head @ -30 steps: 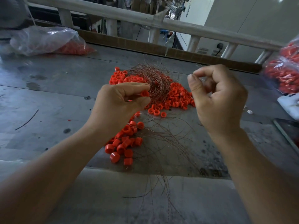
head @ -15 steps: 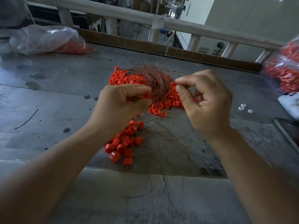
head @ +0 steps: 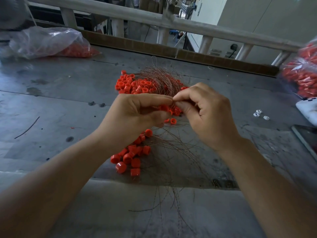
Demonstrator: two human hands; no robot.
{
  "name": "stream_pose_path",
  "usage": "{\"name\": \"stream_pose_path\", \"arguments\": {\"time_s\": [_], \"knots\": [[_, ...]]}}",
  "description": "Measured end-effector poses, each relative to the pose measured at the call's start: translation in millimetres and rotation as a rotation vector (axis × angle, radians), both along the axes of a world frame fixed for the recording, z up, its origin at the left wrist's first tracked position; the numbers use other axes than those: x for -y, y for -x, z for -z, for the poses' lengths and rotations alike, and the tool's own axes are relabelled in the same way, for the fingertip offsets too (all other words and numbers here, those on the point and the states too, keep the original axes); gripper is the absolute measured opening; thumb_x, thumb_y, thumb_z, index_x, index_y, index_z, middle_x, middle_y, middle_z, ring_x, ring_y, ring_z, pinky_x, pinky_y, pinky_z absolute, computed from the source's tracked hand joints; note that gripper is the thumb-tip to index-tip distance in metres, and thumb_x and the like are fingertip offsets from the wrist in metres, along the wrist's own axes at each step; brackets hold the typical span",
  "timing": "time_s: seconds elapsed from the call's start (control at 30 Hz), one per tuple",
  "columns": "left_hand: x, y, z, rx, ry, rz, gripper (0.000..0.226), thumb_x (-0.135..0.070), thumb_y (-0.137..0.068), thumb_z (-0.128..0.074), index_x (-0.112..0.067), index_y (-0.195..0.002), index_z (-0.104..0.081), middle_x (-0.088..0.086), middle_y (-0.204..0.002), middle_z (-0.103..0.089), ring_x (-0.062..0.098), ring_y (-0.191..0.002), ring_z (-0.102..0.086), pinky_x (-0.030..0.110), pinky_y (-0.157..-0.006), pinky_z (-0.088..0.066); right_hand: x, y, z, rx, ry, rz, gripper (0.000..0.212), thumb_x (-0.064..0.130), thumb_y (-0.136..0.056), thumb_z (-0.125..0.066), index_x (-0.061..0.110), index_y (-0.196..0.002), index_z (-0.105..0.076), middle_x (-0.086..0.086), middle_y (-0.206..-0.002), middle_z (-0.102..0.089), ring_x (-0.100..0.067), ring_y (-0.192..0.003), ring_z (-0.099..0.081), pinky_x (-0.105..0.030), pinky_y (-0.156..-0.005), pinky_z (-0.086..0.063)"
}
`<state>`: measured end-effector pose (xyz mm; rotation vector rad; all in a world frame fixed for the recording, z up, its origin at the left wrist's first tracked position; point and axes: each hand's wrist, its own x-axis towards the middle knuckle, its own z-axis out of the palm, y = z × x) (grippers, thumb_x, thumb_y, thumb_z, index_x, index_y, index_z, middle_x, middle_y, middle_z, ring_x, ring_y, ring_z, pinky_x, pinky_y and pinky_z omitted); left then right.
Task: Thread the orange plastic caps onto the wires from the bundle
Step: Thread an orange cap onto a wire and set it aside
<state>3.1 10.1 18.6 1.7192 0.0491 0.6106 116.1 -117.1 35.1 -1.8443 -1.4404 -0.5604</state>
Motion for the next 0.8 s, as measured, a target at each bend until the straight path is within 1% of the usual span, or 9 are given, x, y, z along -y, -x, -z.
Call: {"name": "stream_pose_path", "arguments": {"time_s": [0.1,0.17,0.2,0.3,0.43,0.57,0.7,0.8], "knots": [[-5,0,-1,0.006,0.202,0.056,0.029,-0.013,-0.067,-0.062,-0.017,-0.095,-0.069,0.000,-0.083,-0.074,0.012,-0.075,-0.070,0.017,-0.063,-0.052,4,-4,-4,-0.089,-0.051,0.048,0.005,0.002,-0.081,-0.062,0.004,-0.083,-0.066,0.005,-0.080,-0.055,0.003,-0.068,-0.048,-0.005,-0.067,-0.038],[-8,1,-1,0.018,0.301,0.067,0.031,-0.009,-0.066,-0.061,-0.015,-0.096,-0.067,0.002,-0.082,-0.073,0.013,-0.072,-0.069,0.018,-0.061,-0.052,6,-4,-5,-0.170,-0.073,0.047,0.006,0.004,-0.082,-0.059,0.007,-0.083,-0.063,0.009,-0.078,-0.054,0.005,-0.069,-0.047,-0.006,-0.066,-0.037],[-8,0,-2,0.022,0.320,0.066,0.032,-0.008,-0.066,-0.061,-0.015,-0.096,-0.066,0.003,-0.080,-0.073,0.013,-0.071,-0.069,0.019,-0.060,-0.053,5,-3,-4,-0.205,-0.075,0.033,0.006,0.006,-0.083,-0.058,0.009,-0.083,-0.062,0.011,-0.078,-0.053,0.005,-0.068,-0.048,-0.007,-0.065,-0.038],[-8,0,-2,0.037,0.316,0.061,0.031,-0.008,-0.065,-0.062,-0.017,-0.095,-0.065,0.004,-0.078,-0.072,0.014,-0.068,-0.068,0.021,-0.059,-0.053,3,4,-1,-0.239,-0.060,-0.011,0.005,0.007,-0.082,-0.057,0.009,-0.083,-0.062,0.013,-0.078,-0.052,0.006,-0.067,-0.048,-0.006,-0.064,-0.037],[-7,0,-1,0.053,0.287,0.058,0.025,-0.006,-0.062,-0.065,-0.020,-0.081,-0.074,0.002,-0.077,-0.073,0.014,-0.071,-0.070,0.020,-0.062,-0.054,2,9,0,-0.229,-0.067,-0.032,0.005,0.005,-0.081,-0.058,0.007,-0.083,-0.062,0.005,-0.078,-0.055,0.003,-0.067,-0.048,-0.007,-0.064,-0.038],[-7,0,-1,0.043,0.304,0.065,0.030,-0.006,-0.060,-0.065,-0.020,-0.085,-0.075,0.003,-0.082,-0.074,0.015,-0.077,-0.071,0.018,-0.068,-0.053,2,11,0,-0.227,-0.064,-0.036,0.005,0.003,-0.081,-0.059,0.006,-0.082,-0.063,0.002,-0.077,-0.057,0.002,-0.066,-0.048,-0.008,-0.062,-0.038],[-6,-1,-1,0.027,0.318,0.080,0.030,-0.004,-0.062,-0.062,-0.018,-0.086,-0.075,0.004,-0.081,-0.074,0.015,-0.075,-0.071,0.017,-0.066,-0.053,3,10,-1,-0.212,-0.060,-0.033,0.005,0.002,-0.081,-0.060,0.006,-0.081,-0.063,0.001,-0.077,-0.057,0.004,-0.063,-0.046,-0.006,-0.061,-0.036],[-5,0,-2,0.010,0.339,0.091,0.028,-0.008,-0.062,-0.064,-0.018,-0.086,-0.075,0.004,-0.077,-0.073,0.015,-0.072,-0.070,0.019,-0.062,-0.054,3,10,-1,-0.200,-0.053,-0.032,0.004,0.002,-0.080,-0.061,0.005,-0.081,-0.063,0.001,-0.076,-0.057,0.004,-0.064,-0.046,-0.005,-0.062,-0.036]]}}
